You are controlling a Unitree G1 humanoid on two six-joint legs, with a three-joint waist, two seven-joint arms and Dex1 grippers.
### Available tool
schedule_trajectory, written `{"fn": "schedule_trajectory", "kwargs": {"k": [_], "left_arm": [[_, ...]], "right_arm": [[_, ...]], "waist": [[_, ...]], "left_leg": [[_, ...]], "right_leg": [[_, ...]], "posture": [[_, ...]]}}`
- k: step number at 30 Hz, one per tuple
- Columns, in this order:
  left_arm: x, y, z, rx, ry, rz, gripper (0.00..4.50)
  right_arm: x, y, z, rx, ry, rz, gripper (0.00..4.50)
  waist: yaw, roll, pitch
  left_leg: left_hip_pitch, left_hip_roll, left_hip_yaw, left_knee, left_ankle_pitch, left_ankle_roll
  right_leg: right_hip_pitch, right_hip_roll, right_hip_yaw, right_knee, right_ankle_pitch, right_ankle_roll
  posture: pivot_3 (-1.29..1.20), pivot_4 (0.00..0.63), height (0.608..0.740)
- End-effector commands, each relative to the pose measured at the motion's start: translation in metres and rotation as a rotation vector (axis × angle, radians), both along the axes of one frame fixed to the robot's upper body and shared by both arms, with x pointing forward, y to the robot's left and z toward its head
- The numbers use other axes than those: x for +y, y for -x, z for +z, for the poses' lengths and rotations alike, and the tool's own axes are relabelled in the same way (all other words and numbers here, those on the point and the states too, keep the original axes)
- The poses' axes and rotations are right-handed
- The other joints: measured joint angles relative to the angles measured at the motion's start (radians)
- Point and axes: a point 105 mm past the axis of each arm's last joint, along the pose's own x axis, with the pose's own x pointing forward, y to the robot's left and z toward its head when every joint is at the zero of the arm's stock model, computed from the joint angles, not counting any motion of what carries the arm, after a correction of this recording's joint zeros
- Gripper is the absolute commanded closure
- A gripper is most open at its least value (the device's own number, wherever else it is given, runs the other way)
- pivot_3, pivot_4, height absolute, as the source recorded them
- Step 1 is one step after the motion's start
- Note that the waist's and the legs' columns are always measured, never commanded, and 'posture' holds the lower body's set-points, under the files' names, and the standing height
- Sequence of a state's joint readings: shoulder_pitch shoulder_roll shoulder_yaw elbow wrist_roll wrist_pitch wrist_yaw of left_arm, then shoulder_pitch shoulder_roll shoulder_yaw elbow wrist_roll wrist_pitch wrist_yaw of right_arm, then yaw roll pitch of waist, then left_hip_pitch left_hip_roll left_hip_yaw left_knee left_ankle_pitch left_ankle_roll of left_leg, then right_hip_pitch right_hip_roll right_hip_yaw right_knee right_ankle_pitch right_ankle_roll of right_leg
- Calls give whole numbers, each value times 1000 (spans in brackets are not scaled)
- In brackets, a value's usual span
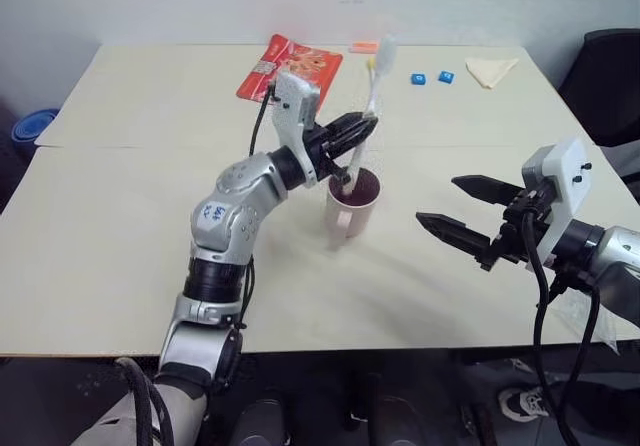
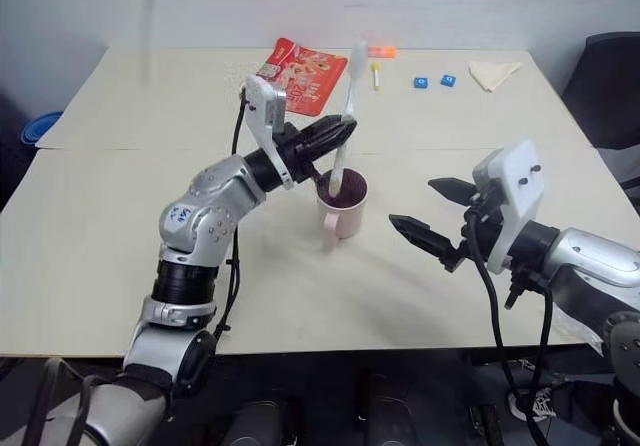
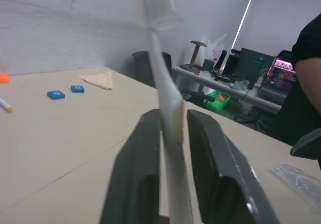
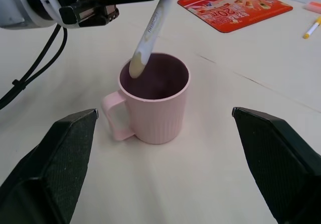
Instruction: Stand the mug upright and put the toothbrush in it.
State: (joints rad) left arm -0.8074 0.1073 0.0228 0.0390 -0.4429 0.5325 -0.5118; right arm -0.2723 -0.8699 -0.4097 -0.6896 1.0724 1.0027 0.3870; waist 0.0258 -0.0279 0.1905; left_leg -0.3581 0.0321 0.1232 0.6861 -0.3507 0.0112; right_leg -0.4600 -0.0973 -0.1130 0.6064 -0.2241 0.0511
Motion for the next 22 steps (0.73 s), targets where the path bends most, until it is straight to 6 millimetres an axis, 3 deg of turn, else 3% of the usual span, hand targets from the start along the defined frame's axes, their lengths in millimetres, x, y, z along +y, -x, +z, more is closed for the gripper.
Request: {"fn": "schedule_trajectory", "kwargs": {"k": [1, 5, 8, 10, 13, 17, 19, 22], "left_arm": [[14, 11, 20, -82, 57, 39, 2577], [35, 18, 20, -65, 63, 68, 1485], [57, 37, 20, -91, -32, 23, 650], [74, 53, 19, -124, -154, -38, 650], [121, 74, 12, -136, -442, -112, 650], [174, 84, 3, -84, -756, -111, 650], [191, 92, -2, -78, -896, -132, 650], [204, 93, 1, -73, -941, -120, 650]], "right_arm": [[-1, 2, 17, -61, -8, 6, 0], [0, 0, 16, -50, 0, 31, 0], [-2, -5, 15, -37, 17, 45, 0], [-6, -7, 13, -17, 37, 63, 0], [-19, -10, 9, 30, 104, 101, 0], [-38, -12, 2, 105, 157, 162, 0], [-47, -13, -3, 124, 206, 181, 0], [-51, -19, -3, 125, 203, 188, 0]], "waist": [[0, 0, 0], [-2, 0, 0], [-5, 0, 0], [-6, 0, 0], [-9, 0, 0], [-3, 1, 0], [0, 1, 1], [1, 1, 1]], "left_leg": [[0, 0, 0, 0, 0, 0], [0, 0, -1, 0, 0, 0], [0, 1, 0, 0, 0, 0], [0, 1, 0, 0, 0, 0], [0, 1, 0, 0, 0, 0], [1, 1, 1, 0, -1, 0], [1, 1, 1, 0, -1, 1], [0, 1, 1, 0, -2, 2]], "right_leg": [[0, 0, 0, 0, 0, 0], [0, 0, 0, 0, 0, 0], [0, 1, 0, 0, 0, 0], [0, 1, 0, 0, 0, 0], [-1, 2, 0, 0, 0, -1], [-1, 2, -7, -4, -1, -1], [-1, 2, -8, -6, -1, -1], [-1, 1, -8, -7, -1, -1]], "posture": [[0, 150, 740], [0, 150, 740], [0, 150, 740], [0, 150, 740], [0, 150, 740], [0, 150, 740], [0, 150, 740], [0, 150, 740]]}}
